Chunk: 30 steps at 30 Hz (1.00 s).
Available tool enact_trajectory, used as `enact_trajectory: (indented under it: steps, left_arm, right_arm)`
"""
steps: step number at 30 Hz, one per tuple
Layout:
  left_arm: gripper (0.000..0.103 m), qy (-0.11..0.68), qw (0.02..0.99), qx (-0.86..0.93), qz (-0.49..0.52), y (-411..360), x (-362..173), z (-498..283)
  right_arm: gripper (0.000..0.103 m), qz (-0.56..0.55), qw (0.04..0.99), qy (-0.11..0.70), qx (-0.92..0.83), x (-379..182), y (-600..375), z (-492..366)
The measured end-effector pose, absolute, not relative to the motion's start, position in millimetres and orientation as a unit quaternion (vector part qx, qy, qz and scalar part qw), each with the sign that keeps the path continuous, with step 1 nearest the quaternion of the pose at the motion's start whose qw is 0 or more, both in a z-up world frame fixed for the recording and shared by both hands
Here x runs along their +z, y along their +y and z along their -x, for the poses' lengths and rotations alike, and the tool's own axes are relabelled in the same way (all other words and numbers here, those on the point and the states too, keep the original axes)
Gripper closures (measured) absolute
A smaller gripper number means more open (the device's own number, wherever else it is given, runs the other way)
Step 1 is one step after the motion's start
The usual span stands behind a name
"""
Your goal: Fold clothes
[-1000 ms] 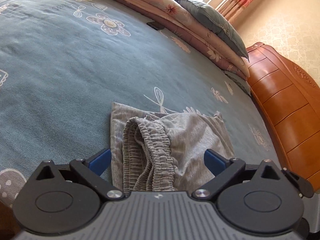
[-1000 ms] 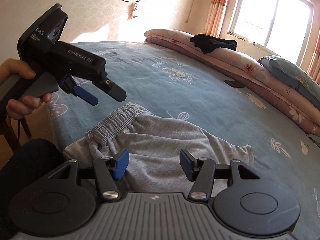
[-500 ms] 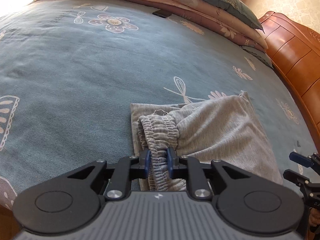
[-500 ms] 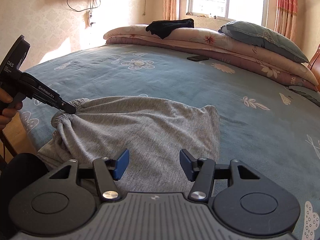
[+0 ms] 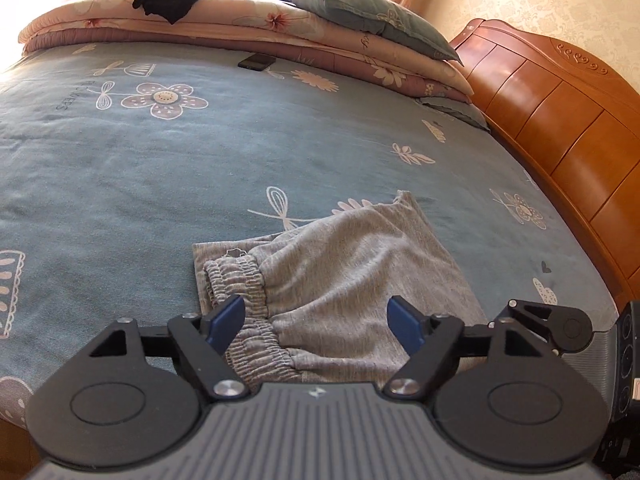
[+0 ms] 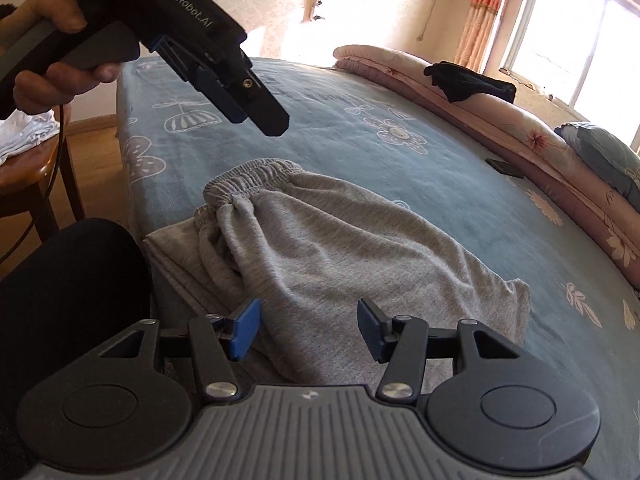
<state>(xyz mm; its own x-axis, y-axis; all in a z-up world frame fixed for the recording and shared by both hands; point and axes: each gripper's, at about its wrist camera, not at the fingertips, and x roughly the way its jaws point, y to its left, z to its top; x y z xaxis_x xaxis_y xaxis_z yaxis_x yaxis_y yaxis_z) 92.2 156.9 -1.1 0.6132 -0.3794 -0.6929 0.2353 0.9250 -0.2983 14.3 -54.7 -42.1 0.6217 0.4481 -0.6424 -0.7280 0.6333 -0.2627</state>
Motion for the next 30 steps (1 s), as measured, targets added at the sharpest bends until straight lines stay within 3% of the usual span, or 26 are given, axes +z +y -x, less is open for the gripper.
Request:
enact_trajectory:
  steps: [2, 4, 7, 11, 15, 23, 27, 30]
  left_arm:
    - [0.025, 0.416, 0.890, -0.163, 0.093, 161, -7, -90]
    - [0.025, 0.425, 0.885, -0.166, 0.097, 164, -10, -86]
    - [0.025, 0.423, 0.884, -0.165, 0.108, 171, -12, -80]
    - [0.025, 0.419, 0.884, -0.161, 0.129, 180, -14, -80]
    - [0.025, 0.424, 0.879, -0.172, 0.135, 179, -17, -83]
    - [0.023, 0.410, 0.874, -0.221, 0.139, 155, -15, -110]
    - [0.023, 0.449, 0.855, -0.214, 0.147, 143, -51, -145]
    - [0.031, 0.450, 0.862, -0.183, 0.145, 152, -74, -158]
  right_arm:
    - [0.046, 0.320, 0.850, 0.262, 0.327, -54, -40, -11]
    - [0.070, 0.375, 0.835, 0.253, 0.313, -65, -27, -8]
    - [0.080, 0.349, 0.848, 0.241, 0.319, -45, -31, -8]
    - [0.079, 0.276, 0.859, 0.262, 0.342, -22, -48, -16]
    - [0.075, 0.320, 0.812, 0.331, 0.359, -48, -44, -14]
    - [0.076, 0.188, 0.877, 0.291, 0.332, 6, -62, -46]
    - [0.076, 0.187, 0.863, 0.361, 0.299, -37, -41, -89]
    - [0.077, 0.164, 0.865, 0.376, 0.290, -70, -37, -102]
